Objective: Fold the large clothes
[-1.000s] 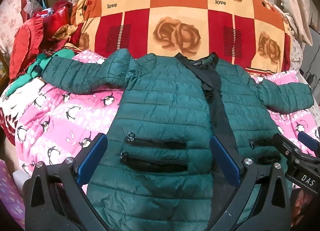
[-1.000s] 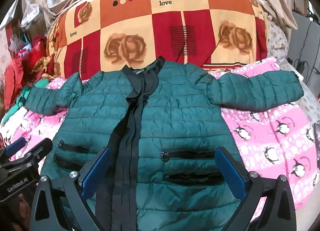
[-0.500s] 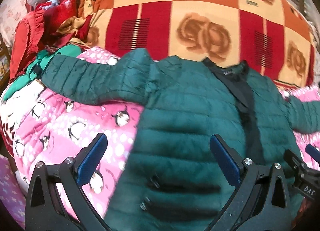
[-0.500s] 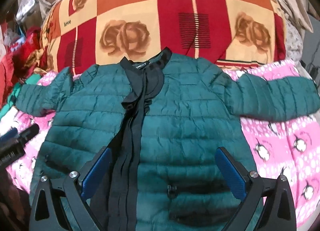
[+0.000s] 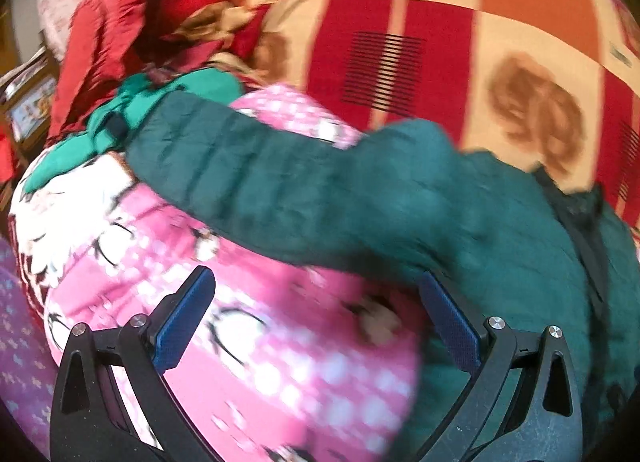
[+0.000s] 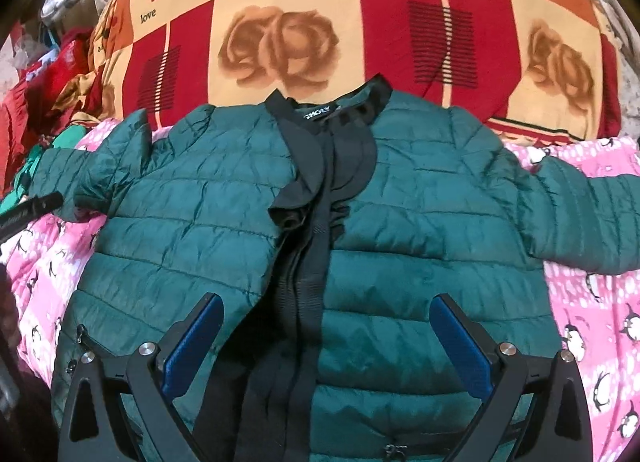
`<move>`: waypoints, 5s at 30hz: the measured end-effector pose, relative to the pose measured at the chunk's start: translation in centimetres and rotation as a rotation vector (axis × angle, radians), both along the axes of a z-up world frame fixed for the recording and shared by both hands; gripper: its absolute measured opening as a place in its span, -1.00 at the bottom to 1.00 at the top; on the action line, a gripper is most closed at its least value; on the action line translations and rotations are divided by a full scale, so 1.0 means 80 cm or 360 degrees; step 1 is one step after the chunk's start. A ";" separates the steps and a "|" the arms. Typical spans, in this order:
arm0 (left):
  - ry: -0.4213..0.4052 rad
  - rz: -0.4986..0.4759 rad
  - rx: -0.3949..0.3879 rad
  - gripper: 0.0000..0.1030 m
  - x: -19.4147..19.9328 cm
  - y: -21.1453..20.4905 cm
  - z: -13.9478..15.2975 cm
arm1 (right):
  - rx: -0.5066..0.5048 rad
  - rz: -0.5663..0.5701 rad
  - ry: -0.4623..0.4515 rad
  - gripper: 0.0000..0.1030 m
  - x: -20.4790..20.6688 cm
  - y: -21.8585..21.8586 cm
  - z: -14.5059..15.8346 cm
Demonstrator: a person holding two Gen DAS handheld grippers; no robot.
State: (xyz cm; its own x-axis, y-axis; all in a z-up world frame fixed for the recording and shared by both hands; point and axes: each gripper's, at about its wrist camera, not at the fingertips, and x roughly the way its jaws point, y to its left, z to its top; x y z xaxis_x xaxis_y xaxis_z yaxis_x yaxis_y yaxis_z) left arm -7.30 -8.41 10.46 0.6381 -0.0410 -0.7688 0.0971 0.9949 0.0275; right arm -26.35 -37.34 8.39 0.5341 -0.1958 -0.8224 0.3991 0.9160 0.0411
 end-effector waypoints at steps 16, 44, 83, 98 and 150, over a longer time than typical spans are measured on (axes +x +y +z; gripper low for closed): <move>0.0041 0.0587 0.0057 0.99 0.180 0.136 -0.043 | 0.0100 0.0041 0.0061 0.99 0.009 0.005 -0.031; -0.0030 0.0005 -0.0566 -0.66 0.097 0.056 0.041 | 0.0208 -0.0049 -0.0034 0.98 -0.006 -0.010 -0.032; 0.0114 -0.0896 -0.0410 -0.69 -0.101 -0.286 0.054 | 0.0089 -0.0278 -0.0046 0.98 -0.086 -0.095 -0.008; 0.0358 -0.0889 -0.0378 -0.69 -0.090 -0.317 -0.031 | 0.0047 -0.0276 0.0077 0.98 -0.080 -0.102 -0.033; 0.0153 -0.0360 -0.0175 0.39 -0.014 -0.106 -0.036 | 0.0440 -0.0222 -0.0140 0.06 0.033 -0.115 -0.045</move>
State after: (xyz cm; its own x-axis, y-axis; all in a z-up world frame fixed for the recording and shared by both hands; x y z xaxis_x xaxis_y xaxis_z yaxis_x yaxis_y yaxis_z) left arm -8.39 -16.86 7.59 0.5277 -0.2608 -0.8084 0.3144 0.9441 -0.0993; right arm -23.67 -46.58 4.81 0.5890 -0.0480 -0.8067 0.5042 0.8020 0.3204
